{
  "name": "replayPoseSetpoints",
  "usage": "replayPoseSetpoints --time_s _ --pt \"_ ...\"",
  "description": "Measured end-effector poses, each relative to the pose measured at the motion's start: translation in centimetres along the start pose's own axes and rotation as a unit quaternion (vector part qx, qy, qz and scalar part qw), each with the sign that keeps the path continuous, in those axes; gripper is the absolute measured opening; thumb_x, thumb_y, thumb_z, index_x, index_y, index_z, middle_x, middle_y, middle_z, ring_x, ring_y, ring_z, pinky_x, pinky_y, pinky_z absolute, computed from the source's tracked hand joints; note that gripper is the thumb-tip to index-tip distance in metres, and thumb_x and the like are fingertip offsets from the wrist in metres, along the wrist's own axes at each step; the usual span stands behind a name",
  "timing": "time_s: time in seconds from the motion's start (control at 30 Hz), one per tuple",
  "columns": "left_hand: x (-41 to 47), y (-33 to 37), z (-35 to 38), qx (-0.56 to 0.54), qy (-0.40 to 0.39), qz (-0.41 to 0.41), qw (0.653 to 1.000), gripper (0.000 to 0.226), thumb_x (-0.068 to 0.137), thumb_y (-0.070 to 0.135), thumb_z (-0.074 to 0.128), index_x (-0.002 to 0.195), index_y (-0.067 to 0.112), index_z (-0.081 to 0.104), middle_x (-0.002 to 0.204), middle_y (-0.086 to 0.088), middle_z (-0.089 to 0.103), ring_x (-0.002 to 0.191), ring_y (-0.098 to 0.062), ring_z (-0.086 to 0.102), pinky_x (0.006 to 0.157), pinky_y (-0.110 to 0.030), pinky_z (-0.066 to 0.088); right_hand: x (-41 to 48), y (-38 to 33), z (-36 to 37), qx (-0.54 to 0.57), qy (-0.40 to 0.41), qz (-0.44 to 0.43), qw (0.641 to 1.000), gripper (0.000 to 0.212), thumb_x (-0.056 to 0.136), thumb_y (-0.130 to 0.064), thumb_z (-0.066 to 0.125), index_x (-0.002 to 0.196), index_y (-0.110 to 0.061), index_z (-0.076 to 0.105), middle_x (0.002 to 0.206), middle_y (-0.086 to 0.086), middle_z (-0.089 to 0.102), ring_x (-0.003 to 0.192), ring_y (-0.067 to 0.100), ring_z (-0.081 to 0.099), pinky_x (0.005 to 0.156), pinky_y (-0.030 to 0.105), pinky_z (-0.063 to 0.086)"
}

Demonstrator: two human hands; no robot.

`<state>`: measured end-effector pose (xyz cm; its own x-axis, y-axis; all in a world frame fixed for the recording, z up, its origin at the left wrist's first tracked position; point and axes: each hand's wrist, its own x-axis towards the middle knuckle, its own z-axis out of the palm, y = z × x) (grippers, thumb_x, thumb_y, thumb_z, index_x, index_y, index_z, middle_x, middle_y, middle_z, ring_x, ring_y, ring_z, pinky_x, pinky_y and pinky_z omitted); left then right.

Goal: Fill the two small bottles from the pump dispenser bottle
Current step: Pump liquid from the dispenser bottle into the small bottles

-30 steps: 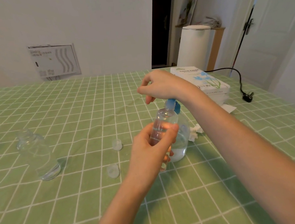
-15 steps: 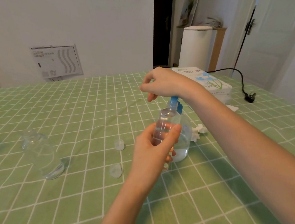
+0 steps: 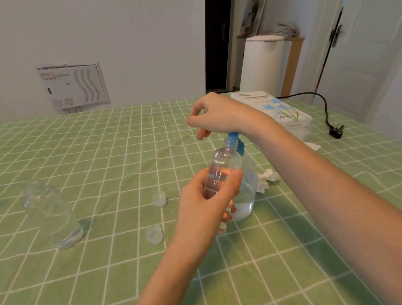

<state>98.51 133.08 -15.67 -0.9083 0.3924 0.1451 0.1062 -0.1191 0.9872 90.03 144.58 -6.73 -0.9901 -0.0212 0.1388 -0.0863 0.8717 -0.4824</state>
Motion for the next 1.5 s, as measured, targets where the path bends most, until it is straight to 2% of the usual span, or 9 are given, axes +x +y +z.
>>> replayPoseSetpoints --time_s 0.13,0.23,0.4,0.53,0.7,0.83,1.07,1.27,1.5 --pt "0.0 0.1 0.0 0.004 0.006 0.002 1.0 0.043 0.061 0.055 0.063 0.086 0.02 0.066 0.061 0.005 0.062 0.048 -0.006 0.054 0.042 -0.016 0.042 0.1 -0.4 -0.5 -0.008 0.005 -0.001 1.0 0.022 0.092 -0.025 0.049 0.105 -0.013 0.063 0.072 -0.004 0.07 0.091 0.018 0.068 0.079 0.03 0.052" --pt "0.0 0.0 0.1 -0.002 0.01 -0.002 1.0 0.041 0.062 0.054 0.064 0.084 0.02 0.066 0.061 0.003 0.061 0.047 -0.006 0.054 0.042 -0.017 0.042 0.0 -0.4 -0.4 -0.004 -0.002 0.004 1.0 0.024 0.092 -0.026 0.049 0.105 -0.012 0.063 0.075 -0.003 0.072 0.091 0.016 0.068 0.074 0.025 0.049" --pt "0.0 -0.1 0.0 -0.007 0.009 -0.004 1.0 0.034 0.064 0.051 0.066 0.083 0.023 0.067 0.06 0.005 0.061 0.047 -0.006 0.054 0.042 -0.016 0.041 0.0 -0.2 0.0 -0.004 -0.004 0.009 1.0 0.027 0.092 -0.027 0.049 0.104 -0.009 0.066 0.079 -0.001 0.073 0.092 0.018 0.068 0.07 0.022 0.047" --pt "0.0 -0.2 0.1 -0.015 0.006 -0.003 1.0 0.016 0.075 0.04 0.067 0.082 0.025 0.066 0.06 0.009 0.063 0.048 -0.003 0.055 0.043 -0.015 0.043 0.0 0.1 0.3 -0.005 -0.01 0.007 1.0 0.027 0.092 -0.027 0.049 0.102 -0.008 0.066 0.078 -0.001 0.073 0.092 0.019 0.069 0.066 0.019 0.045" --pt "0.1 -0.3 0.0 -0.016 0.005 -0.002 1.0 0.013 0.077 0.037 0.067 0.082 0.025 0.066 0.059 0.008 0.062 0.047 -0.003 0.055 0.044 -0.014 0.044 0.0 0.2 0.5 -0.004 -0.009 0.004 1.0 0.026 0.092 -0.027 0.05 0.102 -0.01 0.065 0.074 -0.003 0.072 0.09 0.016 0.068 0.064 0.017 0.042" --pt "0.1 -0.2 0.0 -0.019 0.005 -0.001 1.0 0.015 0.076 0.037 0.067 0.082 0.023 0.067 0.06 0.007 0.061 0.047 -0.004 0.054 0.043 -0.015 0.043 0.0 0.2 0.1 0.012 0.002 -0.002 1.0 0.02 0.092 -0.026 0.05 0.102 -0.014 0.064 0.073 -0.004 0.072 0.087 0.013 0.068 0.069 0.018 0.045" --pt "0.1 -0.3 0.1 -0.023 0.0 0.003 1.0 0.016 0.078 0.035 0.067 0.084 0.021 0.066 0.058 0.009 0.061 0.048 -0.004 0.054 0.043 -0.015 0.042 0.2 -0.2 -0.4 0.003 -0.003 -0.001 1.0 0.023 0.093 -0.026 0.05 0.106 -0.012 0.063 0.076 -0.002 0.072 0.089 0.015 0.068 0.079 0.029 0.051" --pt "0.2 -0.6 0.0 -0.026 0.002 0.026 0.999 0.033 0.063 0.05 0.065 0.083 0.024 0.067 0.061 0.008 0.063 0.05 -0.004 0.056 0.046 -0.015 0.044 0.1 -0.3 -0.4 0.004 -0.003 0.0 1.0 0.023 0.093 -0.026 0.05 0.106 -0.011 0.063 0.075 -0.002 0.072 0.09 0.016 0.068 0.079 0.028 0.051" --pt "0.4 -1.0 -0.1 -0.024 0.004 0.032 0.999 0.032 0.062 0.054 0.065 0.083 0.031 0.067 0.067 0.009 0.064 0.052 -0.003 0.056 0.05 -0.019 0.048 -0.1 -0.3 -0.5 0.007 -0.008 0.012 1.0 0.023 0.093 -0.026 0.05 0.105 -0.013 0.063 0.078 -0.001 0.073 0.092 0.016 0.068 0.074 0.026 0.049"
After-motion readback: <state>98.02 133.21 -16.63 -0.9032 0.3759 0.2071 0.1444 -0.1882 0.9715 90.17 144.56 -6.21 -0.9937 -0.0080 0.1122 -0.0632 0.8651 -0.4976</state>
